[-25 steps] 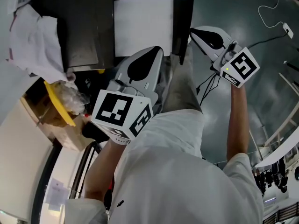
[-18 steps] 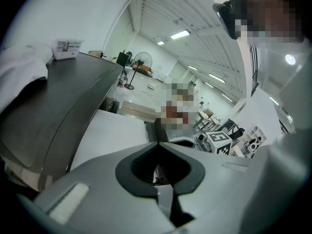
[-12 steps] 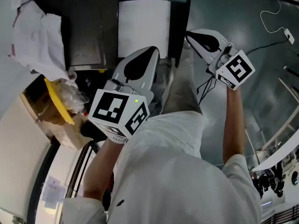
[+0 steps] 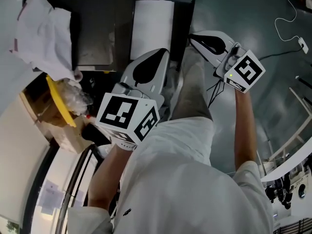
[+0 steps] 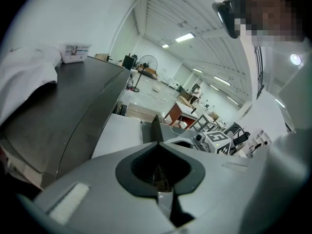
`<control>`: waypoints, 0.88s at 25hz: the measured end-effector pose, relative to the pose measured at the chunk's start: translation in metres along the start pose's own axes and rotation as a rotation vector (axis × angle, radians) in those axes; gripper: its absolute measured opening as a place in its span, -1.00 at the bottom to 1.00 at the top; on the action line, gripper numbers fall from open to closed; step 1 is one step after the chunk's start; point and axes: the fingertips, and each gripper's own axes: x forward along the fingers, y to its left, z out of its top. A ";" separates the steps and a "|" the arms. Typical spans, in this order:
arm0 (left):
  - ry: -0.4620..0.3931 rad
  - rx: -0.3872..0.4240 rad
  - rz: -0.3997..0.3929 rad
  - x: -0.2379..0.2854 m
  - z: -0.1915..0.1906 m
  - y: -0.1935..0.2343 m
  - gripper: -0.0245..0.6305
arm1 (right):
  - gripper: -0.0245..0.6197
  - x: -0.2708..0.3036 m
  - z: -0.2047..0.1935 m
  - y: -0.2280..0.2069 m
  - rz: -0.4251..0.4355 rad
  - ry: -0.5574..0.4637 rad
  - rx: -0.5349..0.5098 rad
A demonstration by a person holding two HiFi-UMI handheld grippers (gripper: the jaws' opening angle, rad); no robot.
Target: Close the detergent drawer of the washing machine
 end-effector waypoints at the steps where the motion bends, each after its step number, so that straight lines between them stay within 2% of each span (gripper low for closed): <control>1: 0.000 -0.005 0.004 -0.001 0.000 0.002 -0.87 | -0.92 0.001 0.000 0.001 0.001 -0.002 0.005; 22: -0.102 -0.106 0.101 -0.028 0.007 0.045 -0.87 | -0.92 0.092 0.018 0.024 0.112 0.032 -0.057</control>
